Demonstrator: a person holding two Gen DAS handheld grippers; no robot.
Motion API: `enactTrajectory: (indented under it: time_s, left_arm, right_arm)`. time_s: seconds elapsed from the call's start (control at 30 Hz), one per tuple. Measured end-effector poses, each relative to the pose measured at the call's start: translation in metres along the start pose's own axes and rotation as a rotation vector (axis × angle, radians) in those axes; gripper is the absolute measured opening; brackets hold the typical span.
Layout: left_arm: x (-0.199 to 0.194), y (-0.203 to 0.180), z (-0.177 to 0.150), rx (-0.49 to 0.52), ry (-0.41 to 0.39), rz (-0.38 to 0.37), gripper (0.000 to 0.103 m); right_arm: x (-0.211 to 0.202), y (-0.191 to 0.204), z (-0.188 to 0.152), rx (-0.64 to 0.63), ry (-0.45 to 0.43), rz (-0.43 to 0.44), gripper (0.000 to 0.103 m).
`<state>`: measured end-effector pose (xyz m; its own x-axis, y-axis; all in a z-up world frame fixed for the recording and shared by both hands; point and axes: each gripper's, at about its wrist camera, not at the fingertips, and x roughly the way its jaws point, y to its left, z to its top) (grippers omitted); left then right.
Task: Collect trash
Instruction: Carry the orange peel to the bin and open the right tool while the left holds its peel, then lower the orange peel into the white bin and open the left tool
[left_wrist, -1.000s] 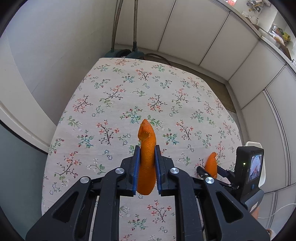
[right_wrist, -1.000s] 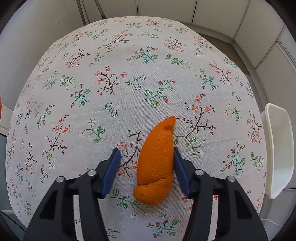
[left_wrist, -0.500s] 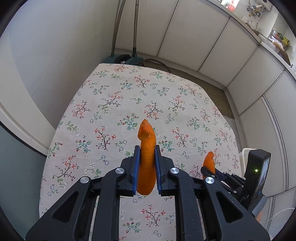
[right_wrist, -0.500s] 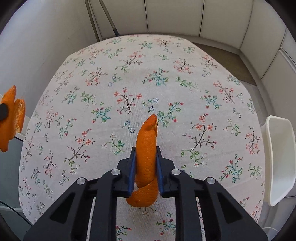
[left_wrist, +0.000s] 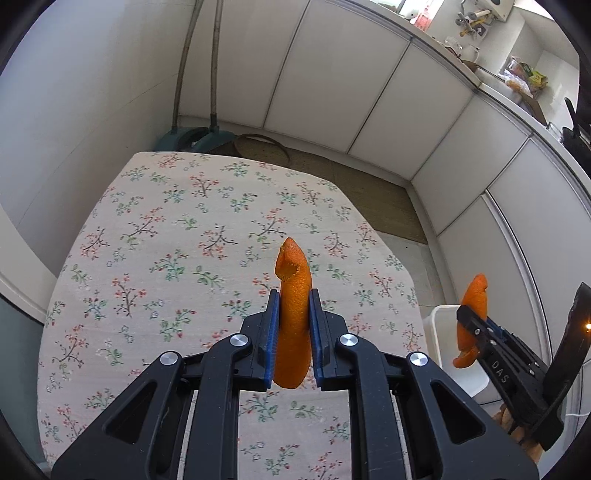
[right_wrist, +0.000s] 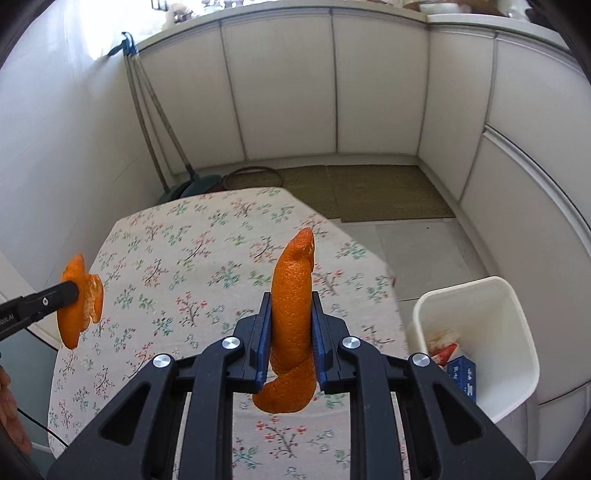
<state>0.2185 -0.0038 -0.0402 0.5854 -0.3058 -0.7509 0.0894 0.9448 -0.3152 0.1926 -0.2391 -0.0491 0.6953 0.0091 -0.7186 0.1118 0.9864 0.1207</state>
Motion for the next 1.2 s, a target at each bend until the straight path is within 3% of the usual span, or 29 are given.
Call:
enactTrajectory:
  time_s: [0.33,0.43,0.5,0.57,0.67,0.77,0.93,1.2]
  left_arm:
    - [0.021,-0.070,-0.017,0.089,0.020,-0.063,0.015]
    - [0.030,-0.088,-0.020,0.109,0.030,-0.080,0.015]
    - [0.036,-0.102,-0.022,0.120,0.035,-0.096,0.015]
    - [0.043,-0.120,-0.024,0.132,0.039,-0.118,0.015]
    - [0.051,-0.147,-0.028,0.154,0.042,-0.153,0.015]
    - [0.060,-0.182,-0.035,0.187,0.046,-0.196,0.015]
    - [0.074,-0.242,-0.053,0.271,0.053,-0.244,0.015]
    - [0.097,-0.301,-0.069,0.339,0.089,-0.283,0.015]
  right_arm:
    - [-0.041,-0.119,0.014,0.149,-0.135,-0.194,0.019]
    - [-0.046,-0.150,0.014,0.179,-0.155,-0.269,0.024]
    - [-0.051,-0.168,0.012,0.205,-0.166,-0.309,0.034]
    - [-0.057,-0.184,0.011,0.225,-0.186,-0.348,0.064]
    - [-0.074,-0.206,0.008,0.239,-0.227,-0.422,0.082]
    - [-0.085,-0.228,0.004,0.269,-0.249,-0.480,0.092]
    - [-0.101,-0.271,-0.007,0.363,-0.247,-0.539,0.096]
    - [-0.121,-0.322,-0.024,0.458,-0.232,-0.579,0.096]
